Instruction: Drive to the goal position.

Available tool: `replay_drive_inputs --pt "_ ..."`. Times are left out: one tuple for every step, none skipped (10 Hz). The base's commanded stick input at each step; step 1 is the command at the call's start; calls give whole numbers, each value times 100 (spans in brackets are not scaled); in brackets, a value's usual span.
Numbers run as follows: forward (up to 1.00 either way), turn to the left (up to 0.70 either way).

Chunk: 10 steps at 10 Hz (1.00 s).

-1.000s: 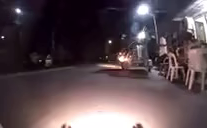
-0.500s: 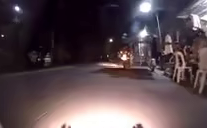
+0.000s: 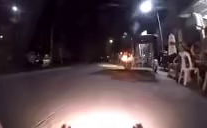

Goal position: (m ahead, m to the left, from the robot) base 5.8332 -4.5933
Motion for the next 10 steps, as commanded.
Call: replay_drive_inputs --pt "60 0" --pt "60 0" --pt "60 0" --pt "60 0" --pt "60 0" --pt "60 0" --pt "60 0" --pt "60 0" --pt "60 0" --pt "60 0"
